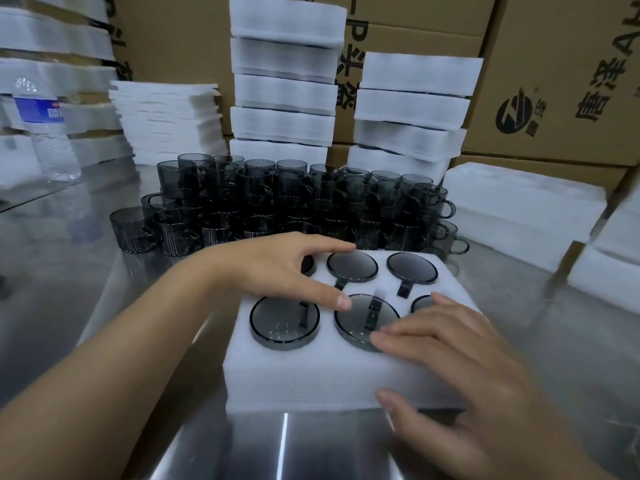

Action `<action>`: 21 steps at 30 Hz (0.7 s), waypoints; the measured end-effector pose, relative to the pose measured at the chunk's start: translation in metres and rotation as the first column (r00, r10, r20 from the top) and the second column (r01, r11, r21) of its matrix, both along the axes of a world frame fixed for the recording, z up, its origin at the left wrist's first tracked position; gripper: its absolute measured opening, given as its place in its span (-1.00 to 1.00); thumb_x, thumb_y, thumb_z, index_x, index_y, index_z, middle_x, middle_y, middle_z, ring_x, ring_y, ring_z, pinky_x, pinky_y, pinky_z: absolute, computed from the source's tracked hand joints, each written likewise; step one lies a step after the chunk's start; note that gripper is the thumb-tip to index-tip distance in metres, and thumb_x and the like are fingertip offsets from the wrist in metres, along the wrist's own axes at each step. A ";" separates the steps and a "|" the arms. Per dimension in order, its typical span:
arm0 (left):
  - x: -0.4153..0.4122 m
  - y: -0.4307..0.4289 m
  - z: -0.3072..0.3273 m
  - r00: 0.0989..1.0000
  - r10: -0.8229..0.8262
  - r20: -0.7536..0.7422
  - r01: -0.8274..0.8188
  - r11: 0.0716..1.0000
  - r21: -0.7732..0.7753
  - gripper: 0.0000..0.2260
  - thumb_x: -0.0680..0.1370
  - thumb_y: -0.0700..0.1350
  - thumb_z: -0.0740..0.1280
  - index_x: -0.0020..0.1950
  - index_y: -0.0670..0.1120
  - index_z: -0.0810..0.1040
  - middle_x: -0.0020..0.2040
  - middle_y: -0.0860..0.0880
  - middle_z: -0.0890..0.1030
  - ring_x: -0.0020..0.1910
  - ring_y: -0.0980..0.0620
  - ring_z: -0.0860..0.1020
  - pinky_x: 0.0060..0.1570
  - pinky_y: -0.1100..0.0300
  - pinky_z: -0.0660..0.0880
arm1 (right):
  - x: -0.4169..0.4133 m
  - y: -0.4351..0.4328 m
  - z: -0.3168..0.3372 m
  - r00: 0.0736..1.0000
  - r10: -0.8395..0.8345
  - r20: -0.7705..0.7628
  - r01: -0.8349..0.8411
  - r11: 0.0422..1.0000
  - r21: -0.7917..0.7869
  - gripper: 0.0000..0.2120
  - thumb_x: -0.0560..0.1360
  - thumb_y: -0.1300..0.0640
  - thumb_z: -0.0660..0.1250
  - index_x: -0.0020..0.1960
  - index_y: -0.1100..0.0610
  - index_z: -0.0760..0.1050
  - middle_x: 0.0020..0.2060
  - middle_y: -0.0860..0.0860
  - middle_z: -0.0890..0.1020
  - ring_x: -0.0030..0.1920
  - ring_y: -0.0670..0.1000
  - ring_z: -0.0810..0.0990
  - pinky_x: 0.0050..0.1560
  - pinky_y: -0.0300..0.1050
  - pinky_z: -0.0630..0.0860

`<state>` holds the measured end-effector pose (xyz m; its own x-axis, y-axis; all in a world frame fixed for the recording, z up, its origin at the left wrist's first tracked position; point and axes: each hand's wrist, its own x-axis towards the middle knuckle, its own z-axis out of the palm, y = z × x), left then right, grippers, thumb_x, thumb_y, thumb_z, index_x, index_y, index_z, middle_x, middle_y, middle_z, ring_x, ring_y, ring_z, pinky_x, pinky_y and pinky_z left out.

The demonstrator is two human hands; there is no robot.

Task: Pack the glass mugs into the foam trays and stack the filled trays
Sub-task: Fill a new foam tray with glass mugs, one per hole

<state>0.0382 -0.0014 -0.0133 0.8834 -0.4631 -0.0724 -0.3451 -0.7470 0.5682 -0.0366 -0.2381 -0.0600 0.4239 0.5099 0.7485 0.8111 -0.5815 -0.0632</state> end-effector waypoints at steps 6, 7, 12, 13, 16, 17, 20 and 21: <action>-0.001 -0.001 0.002 1.000 0.001 0.001 -0.001 0.999 0.035 -0.20 0.20 0.40 0.38 0.41 0.36 0.24 0.42 0.39 0.25 0.42 0.33 0.18 0.32 0.32 0.15 | 0.000 0.010 -0.001 0.997 0.024 -0.072 -0.013 0.990 0.140 -0.74 0.38 -0.05 0.37 -0.13 0.12 0.68 -0.20 -0.07 0.63 -0.16 0.02 0.60 -0.16 -0.05 0.52; -0.002 -0.002 0.002 1.000 0.003 -0.002 -0.003 0.999 0.041 -0.20 0.19 0.41 0.38 0.40 0.38 0.24 0.42 0.39 0.24 0.42 0.33 0.18 0.32 0.31 0.15 | 0.000 0.010 0.000 0.996 0.022 -0.082 -0.010 0.989 0.147 -0.75 0.38 -0.05 0.37 -0.13 0.12 0.68 -0.19 -0.07 0.63 -0.16 0.02 0.60 -0.17 -0.05 0.52; 0.000 -0.001 -0.001 0.999 0.023 0.024 -0.025 0.998 0.064 -0.09 0.11 0.48 0.33 0.43 0.39 0.16 0.44 0.37 0.20 0.43 0.30 0.17 0.36 0.30 0.12 | -0.007 0.005 -0.003 0.992 -0.049 -0.114 0.067 0.986 0.154 -0.68 0.42 -0.10 0.30 0.01 0.06 0.68 -0.01 -0.10 0.63 -0.01 -0.06 0.60 0.01 -0.08 0.48; 0.000 -0.001 -0.001 0.999 0.024 0.023 -0.025 0.998 0.062 -0.08 0.10 0.49 0.33 0.44 0.39 0.14 0.45 0.37 0.19 0.43 0.30 0.17 0.36 0.30 0.11 | -0.008 0.005 -0.005 0.987 -0.101 -0.122 0.122 0.976 0.179 -0.63 0.42 -0.13 0.28 0.04 0.08 0.67 0.04 -0.09 0.63 0.03 -0.07 0.59 0.07 -0.09 0.46; 0.001 -0.001 -0.001 0.999 0.025 0.021 -0.026 0.998 0.049 -0.05 0.09 0.50 0.35 0.44 0.37 0.15 0.42 0.39 0.20 0.41 0.31 0.17 0.31 0.33 0.10 | -0.010 0.008 -0.011 0.947 -0.285 -0.146 0.311 0.929 0.201 -0.51 0.39 -0.17 0.24 0.09 0.15 0.65 0.05 -0.04 0.63 0.07 -0.07 0.51 0.18 -0.15 0.33; 0.001 -0.001 -0.001 0.999 0.024 0.022 -0.025 0.998 0.049 -0.04 0.08 0.51 0.35 0.44 0.37 0.16 0.41 0.39 0.21 0.40 0.31 0.17 0.30 0.33 0.11 | -0.010 0.010 -0.012 0.933 -0.332 -0.141 0.353 0.920 0.172 -0.49 0.39 -0.18 0.21 0.10 0.15 0.64 0.04 -0.03 0.63 0.05 -0.05 0.50 0.17 -0.14 0.28; 0.001 -0.002 -0.001 0.999 0.029 0.026 -0.030 0.997 0.066 -0.06 0.07 0.51 0.34 0.42 0.38 0.17 0.38 0.40 0.22 0.37 0.32 0.18 0.28 0.32 0.12 | -0.010 0.013 -0.014 0.914 -0.380 -0.141 0.397 0.909 0.125 -0.49 0.40 -0.18 0.18 0.13 0.13 0.63 0.01 -0.02 0.63 -0.01 -0.05 0.50 0.13 -0.13 0.24; 0.000 -0.002 -0.001 0.999 0.031 0.027 -0.032 0.997 0.065 -0.08 0.08 0.50 0.33 0.42 0.39 0.18 0.35 0.41 0.22 0.37 0.32 0.18 0.28 0.31 0.13 | -0.010 0.013 -0.013 0.914 -0.378 -0.146 0.397 0.909 0.129 -0.49 0.40 -0.18 0.18 0.13 0.13 0.63 -0.01 -0.03 0.62 -0.03 -0.06 0.49 0.11 -0.14 0.23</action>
<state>0.0387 -0.0031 -0.0142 0.8994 -0.4300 -0.0783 -0.3349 -0.7931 0.5088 -0.0468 -0.2251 -0.0735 0.6529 0.1710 0.7379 0.5051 -0.8243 -0.2559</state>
